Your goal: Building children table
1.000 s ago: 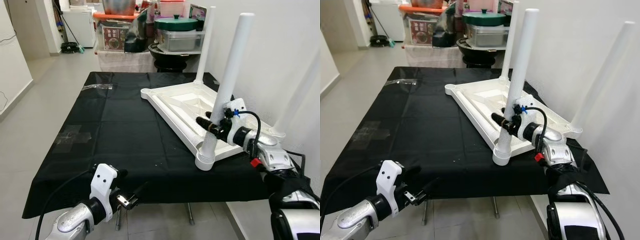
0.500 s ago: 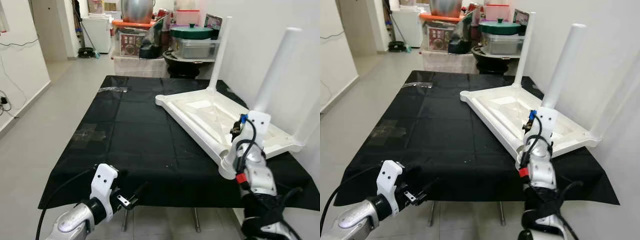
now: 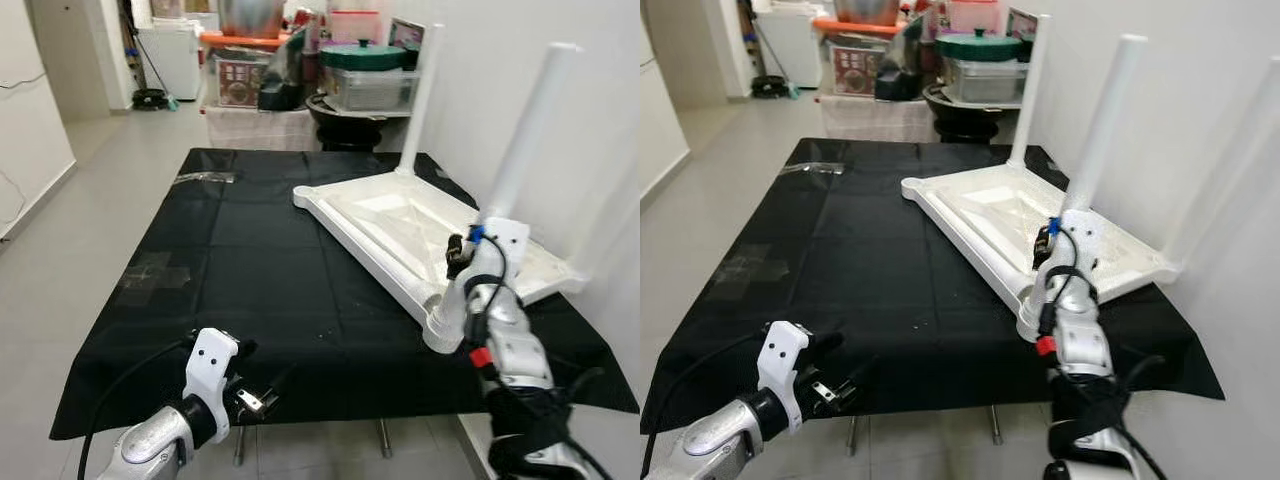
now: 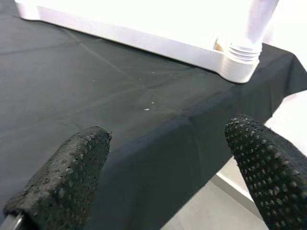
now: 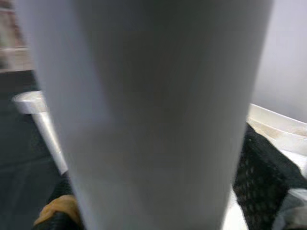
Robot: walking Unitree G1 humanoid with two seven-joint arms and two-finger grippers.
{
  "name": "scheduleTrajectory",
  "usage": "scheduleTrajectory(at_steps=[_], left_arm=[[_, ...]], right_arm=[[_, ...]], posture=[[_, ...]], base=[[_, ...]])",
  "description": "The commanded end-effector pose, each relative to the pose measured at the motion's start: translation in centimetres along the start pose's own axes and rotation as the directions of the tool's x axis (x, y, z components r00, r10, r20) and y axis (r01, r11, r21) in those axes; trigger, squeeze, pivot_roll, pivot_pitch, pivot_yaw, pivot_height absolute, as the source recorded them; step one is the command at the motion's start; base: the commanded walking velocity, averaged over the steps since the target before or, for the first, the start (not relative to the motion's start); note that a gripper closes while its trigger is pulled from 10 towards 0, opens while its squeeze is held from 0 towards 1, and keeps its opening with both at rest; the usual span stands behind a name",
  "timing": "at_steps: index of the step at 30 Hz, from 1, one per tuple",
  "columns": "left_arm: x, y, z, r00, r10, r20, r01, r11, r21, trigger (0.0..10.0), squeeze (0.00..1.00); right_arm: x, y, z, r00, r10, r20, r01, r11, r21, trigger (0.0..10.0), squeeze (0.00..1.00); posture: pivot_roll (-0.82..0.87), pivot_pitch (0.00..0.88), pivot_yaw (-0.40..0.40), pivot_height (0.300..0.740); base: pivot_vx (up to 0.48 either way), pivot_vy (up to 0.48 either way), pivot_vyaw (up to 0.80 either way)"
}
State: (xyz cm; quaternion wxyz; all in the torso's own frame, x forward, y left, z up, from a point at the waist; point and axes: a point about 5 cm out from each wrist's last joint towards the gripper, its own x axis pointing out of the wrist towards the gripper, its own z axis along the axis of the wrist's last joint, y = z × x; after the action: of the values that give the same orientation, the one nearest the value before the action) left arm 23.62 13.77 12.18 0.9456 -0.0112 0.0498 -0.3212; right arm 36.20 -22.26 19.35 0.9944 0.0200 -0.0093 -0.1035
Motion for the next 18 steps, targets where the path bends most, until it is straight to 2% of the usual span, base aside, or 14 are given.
scheduleTrajectory(at_steps=[1, 3, 4, 6, 8, 9, 10, 11, 12, 13, 14, 15, 18], left_arm=[[-0.1, 0.1, 0.0, 1.000, 0.004, 0.002, -0.004, 1.000, 0.007, 10.0, 0.00], [-0.2, 0.1, -0.1, 1.000, 0.006, 0.001, -0.006, 1.000, 0.008, 10.0, 0.00], [-0.2, 0.1, -0.1, 1.000, 0.007, 0.000, -0.007, 1.000, 0.008, 10.0, 0.00], [-0.2, 0.1, -0.1, 1.000, 0.007, 0.000, -0.007, 1.000, 0.008, 10.0, 0.00], [-0.2, 0.1, -0.1, 1.000, 0.006, 0.000, -0.006, 1.000, 0.009, 10.0, 0.00], [-0.2, 0.1, -0.1, 1.000, 0.006, 0.000, -0.006, 1.000, 0.009, 10.0, 0.00], [-0.2, 0.2, -0.1, 1.000, 0.004, 0.000, -0.004, 1.000, 0.011, 10.0, 0.00], [-0.2, 0.2, -0.1, 1.000, 0.004, 0.000, -0.004, 1.000, 0.011, 10.0, 0.00], [-0.2, 0.3, 0.0, 1.000, 0.003, 0.000, -0.003, 1.000, 0.015, 10.0, 0.00], [-0.1, 0.4, 0.1, 1.000, 0.003, 0.002, -0.003, 1.000, 0.019, 10.0, 0.00], [-0.1, 0.4, 0.1, 1.000, 0.003, 0.002, -0.003, 1.000, 0.019, 10.0, 0.00], [0.0, 0.4, 0.1, 1.000, 0.004, 0.003, -0.004, 1.000, 0.022, 10.0, 0.00], [0.0, 0.4, 0.2, 1.000, 0.004, 0.005, -0.004, 1.000, 0.024, 10.0, 0.00]], right_arm=[[0.3, -0.3, 1.7, 0.995, 0.076, 0.064, -0.077, 0.997, 0.022, 10.0, 0.00], [0.2, 0.0, 2.8, 0.968, 0.225, 0.112, -0.227, 0.974, 0.001, 10.0, 0.00], [-0.1, 0.0, 3.0, 0.924, 0.366, 0.112, -0.365, 0.930, -0.038, 10.0, 0.00], [-0.1, 0.0, 3.0, 0.924, 0.366, 0.112, -0.365, 0.930, -0.038, 10.0, 0.00], [-0.6, -0.1, 3.1, 0.831, 0.550, 0.079, -0.543, 0.834, -0.097, 10.0, 0.00], [-0.6, -0.1, 3.1, 0.831, 0.550, 0.079, -0.543, 0.834, -0.097, 10.0, 0.00], [-0.8, 0.0, 3.1, 0.782, 0.621, 0.045, -0.613, 0.781, -0.120, 10.0, 0.00], [-0.8, 0.0, 3.1, 0.782, 0.621, 0.045, -0.613, 0.781, -0.120, 10.0, 0.00], [-0.7, 0.3, 3.0, 0.743, 0.669, 0.022, -0.661, 0.739, -0.132, 10.0, 0.00], [-0.6, 0.7, 2.7, 0.713, 0.701, 0.004, -0.694, 0.706, -0.137, 5.7, 0.00], [-0.6, 0.7, 2.7, 0.713, 0.701, 0.004, -0.694, 0.706, -0.137, 5.7, 0.00], [-0.5, 1.1, 2.4, 0.694, 0.720, -0.009, -0.715, 0.686, -0.134, 0.0, 0.00], [-0.4, 1.5, 1.9, 0.672, 0.740, -0.019, -0.736, 0.665, -0.126, 0.0, 0.00]], posture=[[0.07, 0.000, -0.077, 0.740], [0.07, 0.000, -0.076, 0.740], [0.07, 0.000, -0.076, 0.740], [0.07, 0.000, -0.076, 0.740], [0.07, 0.000, -0.071, 0.740], [0.07, 0.000, -0.071, 0.740], [0.07, 0.000, -0.072, 0.740], [0.07, 0.000, -0.072, 0.740], [0.07, 0.000, -0.072, 0.740], [0.08, 0.000, -0.073, 0.740], [0.08, 0.000, -0.073, 0.740], [0.08, 0.000, -0.076, 0.740], [0.09, 0.000, -0.075, 0.740]], base=[[0.000, 0.000, 0.00], [0.000, 0.000, 0.00], [0.000, 0.000, 0.00], [0.000, 0.000, 0.00], [0.000, 0.000, 0.00], [0.000, 0.000, 0.00], [0.000, 0.000, 0.00], [0.000, 0.000, 0.00], [0.000, 0.000, 0.00], [0.000, 0.000, 0.00], [0.000, 0.000, 0.00], [0.000, 0.000, 0.00], [0.000, 0.000, 0.00]])
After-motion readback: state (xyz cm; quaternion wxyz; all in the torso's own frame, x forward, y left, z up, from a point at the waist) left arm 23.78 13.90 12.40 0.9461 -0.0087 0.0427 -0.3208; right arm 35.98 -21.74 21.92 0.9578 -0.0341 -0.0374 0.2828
